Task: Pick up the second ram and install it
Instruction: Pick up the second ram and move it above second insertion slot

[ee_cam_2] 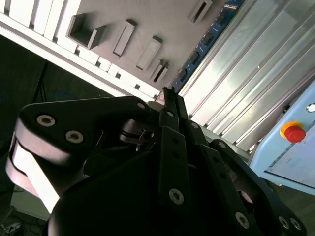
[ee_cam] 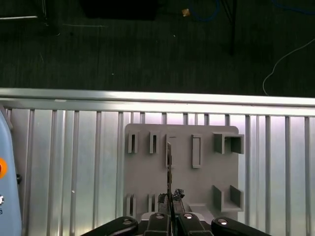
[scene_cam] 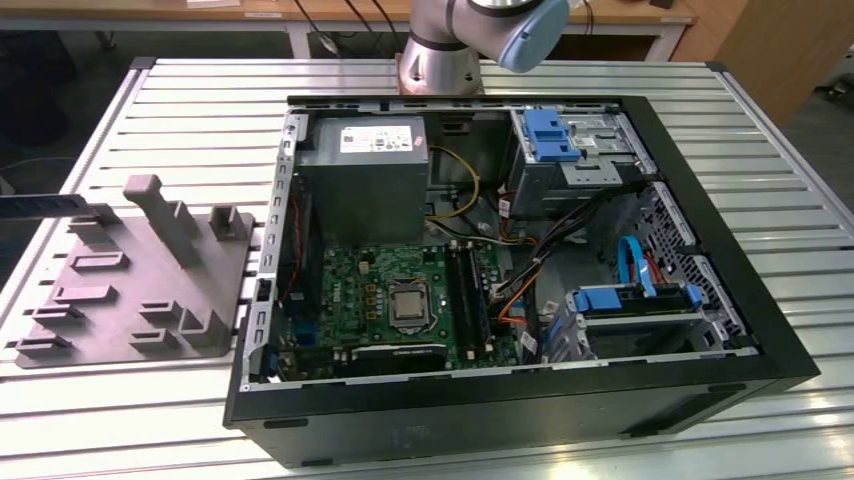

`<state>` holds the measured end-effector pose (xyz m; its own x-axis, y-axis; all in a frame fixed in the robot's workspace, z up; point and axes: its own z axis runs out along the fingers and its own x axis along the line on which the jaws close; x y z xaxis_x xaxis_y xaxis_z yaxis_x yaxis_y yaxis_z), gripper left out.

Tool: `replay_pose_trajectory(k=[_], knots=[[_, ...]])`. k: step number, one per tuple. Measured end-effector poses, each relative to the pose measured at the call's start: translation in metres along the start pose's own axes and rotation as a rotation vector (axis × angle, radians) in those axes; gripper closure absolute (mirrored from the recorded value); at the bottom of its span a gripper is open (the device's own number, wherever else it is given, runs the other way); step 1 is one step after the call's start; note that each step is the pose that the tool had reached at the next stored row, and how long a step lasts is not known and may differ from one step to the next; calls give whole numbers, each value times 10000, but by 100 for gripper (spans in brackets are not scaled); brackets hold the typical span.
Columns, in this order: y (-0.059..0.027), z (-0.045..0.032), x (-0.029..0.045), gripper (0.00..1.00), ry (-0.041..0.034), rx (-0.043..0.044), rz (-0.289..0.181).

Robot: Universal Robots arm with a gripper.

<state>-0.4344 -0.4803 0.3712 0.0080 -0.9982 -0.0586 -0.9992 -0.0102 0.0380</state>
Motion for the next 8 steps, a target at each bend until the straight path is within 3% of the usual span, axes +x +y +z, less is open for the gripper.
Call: replay_pose_trajectory(k=[4,8], knots=[[0,-106,-6,87,-78,1,-3],[-1,-112,-6,87,-84,4,-7]])
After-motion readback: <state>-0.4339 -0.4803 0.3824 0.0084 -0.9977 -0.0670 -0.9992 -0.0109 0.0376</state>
